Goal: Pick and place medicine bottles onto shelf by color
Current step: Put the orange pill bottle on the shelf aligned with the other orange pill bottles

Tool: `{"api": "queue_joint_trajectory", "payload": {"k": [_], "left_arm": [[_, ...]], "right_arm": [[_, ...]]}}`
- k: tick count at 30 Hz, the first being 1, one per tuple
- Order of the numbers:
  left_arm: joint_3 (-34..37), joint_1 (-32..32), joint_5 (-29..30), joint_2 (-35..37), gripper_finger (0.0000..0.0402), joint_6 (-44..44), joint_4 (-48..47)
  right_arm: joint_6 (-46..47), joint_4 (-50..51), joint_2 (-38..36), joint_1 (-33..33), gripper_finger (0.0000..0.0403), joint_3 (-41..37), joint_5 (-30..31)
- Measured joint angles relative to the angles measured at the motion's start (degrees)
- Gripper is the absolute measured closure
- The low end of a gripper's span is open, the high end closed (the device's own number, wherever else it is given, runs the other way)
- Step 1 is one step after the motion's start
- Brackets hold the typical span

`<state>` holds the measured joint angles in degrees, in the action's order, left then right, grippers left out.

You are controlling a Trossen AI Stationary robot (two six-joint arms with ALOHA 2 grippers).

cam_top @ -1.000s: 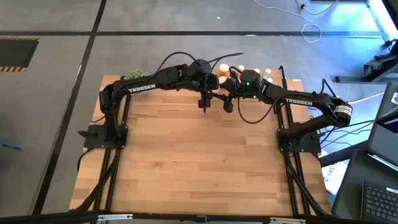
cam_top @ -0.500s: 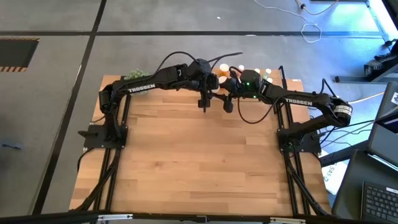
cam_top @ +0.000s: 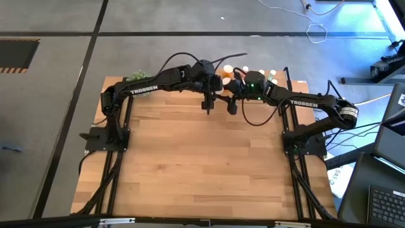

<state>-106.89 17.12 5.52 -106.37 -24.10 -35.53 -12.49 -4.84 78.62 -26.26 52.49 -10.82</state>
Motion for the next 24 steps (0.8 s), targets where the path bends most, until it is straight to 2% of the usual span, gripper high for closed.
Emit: {"api": "queue_joint_trajectory", "payload": {"k": [24], "left_arm": [[-0.07, 0.02, -0.54, 0.0, 0.0195, 0.17, 0.0]], "right_arm": [[0.0, -0.11, 0.03, -0.04, 0.0208, 0.0, 0.02]]}}
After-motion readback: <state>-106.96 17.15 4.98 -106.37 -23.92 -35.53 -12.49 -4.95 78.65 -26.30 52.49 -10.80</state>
